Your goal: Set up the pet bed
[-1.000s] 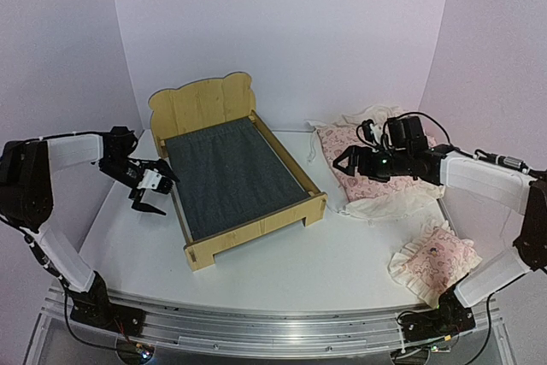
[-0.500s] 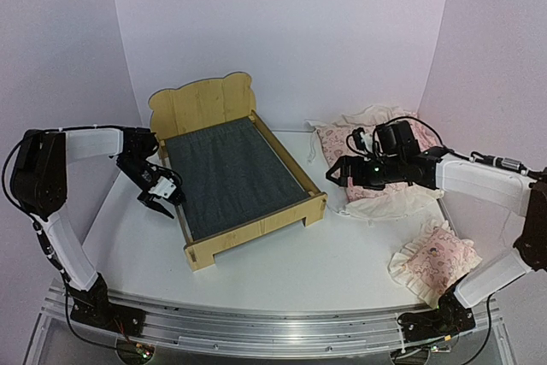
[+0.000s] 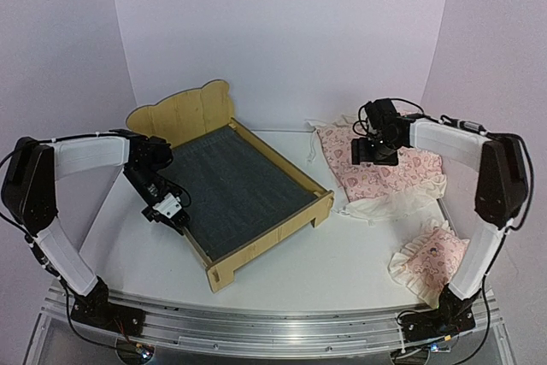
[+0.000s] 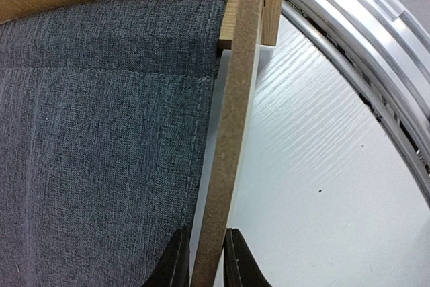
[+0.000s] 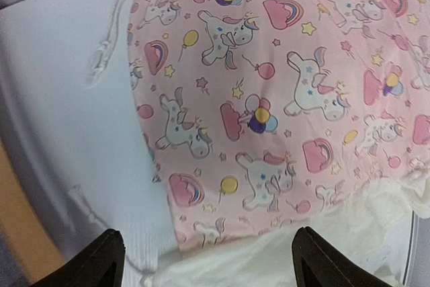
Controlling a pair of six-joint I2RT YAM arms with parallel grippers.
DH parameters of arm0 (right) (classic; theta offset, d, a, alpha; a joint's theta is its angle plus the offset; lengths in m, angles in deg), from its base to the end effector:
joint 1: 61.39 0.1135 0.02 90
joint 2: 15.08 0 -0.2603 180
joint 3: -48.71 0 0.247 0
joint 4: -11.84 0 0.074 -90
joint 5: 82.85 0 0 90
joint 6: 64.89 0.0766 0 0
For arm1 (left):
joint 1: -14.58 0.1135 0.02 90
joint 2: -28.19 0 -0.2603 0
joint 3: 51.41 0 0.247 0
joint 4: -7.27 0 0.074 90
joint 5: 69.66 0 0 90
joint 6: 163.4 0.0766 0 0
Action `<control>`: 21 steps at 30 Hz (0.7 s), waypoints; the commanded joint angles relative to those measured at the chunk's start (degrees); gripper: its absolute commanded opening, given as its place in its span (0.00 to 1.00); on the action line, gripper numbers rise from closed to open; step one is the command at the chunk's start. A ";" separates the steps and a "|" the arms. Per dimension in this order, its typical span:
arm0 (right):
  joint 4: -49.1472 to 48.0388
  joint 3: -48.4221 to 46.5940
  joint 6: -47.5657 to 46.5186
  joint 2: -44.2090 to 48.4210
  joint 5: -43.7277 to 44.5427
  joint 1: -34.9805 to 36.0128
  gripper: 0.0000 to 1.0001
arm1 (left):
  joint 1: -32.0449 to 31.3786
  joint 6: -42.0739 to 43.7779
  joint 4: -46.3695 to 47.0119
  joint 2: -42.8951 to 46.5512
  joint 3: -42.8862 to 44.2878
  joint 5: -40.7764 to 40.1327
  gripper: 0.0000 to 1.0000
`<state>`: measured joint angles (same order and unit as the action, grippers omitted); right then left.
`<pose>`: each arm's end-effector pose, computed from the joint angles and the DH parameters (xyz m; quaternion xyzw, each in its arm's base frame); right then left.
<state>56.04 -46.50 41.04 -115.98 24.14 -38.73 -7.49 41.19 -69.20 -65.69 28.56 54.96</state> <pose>0.3869 0.1373 0.2320 -0.0040 0.9304 -0.0189 0.3660 0.2399 -0.1442 0.1768 0.8869 0.3535 -0.2080 0.2128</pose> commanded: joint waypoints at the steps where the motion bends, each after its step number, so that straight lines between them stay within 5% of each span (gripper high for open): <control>1: 2.30 -8.99 -4.80 -11.17 -2.85 -0.77 0.85 | -2.34 -8.54 -2.55 5.98 -1.94 7.23 0.11; 5: 2.59 -13.75 -4.67 -19.32 -3.50 -1.10 0.82 | -7.52 -24.82 4.85 8.18 -4.15 9.00 0.11; 9: 2.95 -14.94 -2.78 -24.54 -1.20 -1.99 0.64 | -10.86 -35.89 9.68 8.76 -5.96 9.97 0.11; 16: 5.88 -15.35 -0.32 -22.25 -0.81 -2.20 0.03 | -11.50 -41.28 13.09 10.71 -6.33 11.99 0.30; 21: 6.30 -14.76 -0.04 -9.61 0.25 -2.16 0.00 | -11.51 -44.76 13.10 10.53 -1.15 12.23 0.52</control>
<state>61.07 -59.51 40.00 -138.85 22.84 -40.79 -19.12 2.07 -57.72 -56.49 22.00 64.40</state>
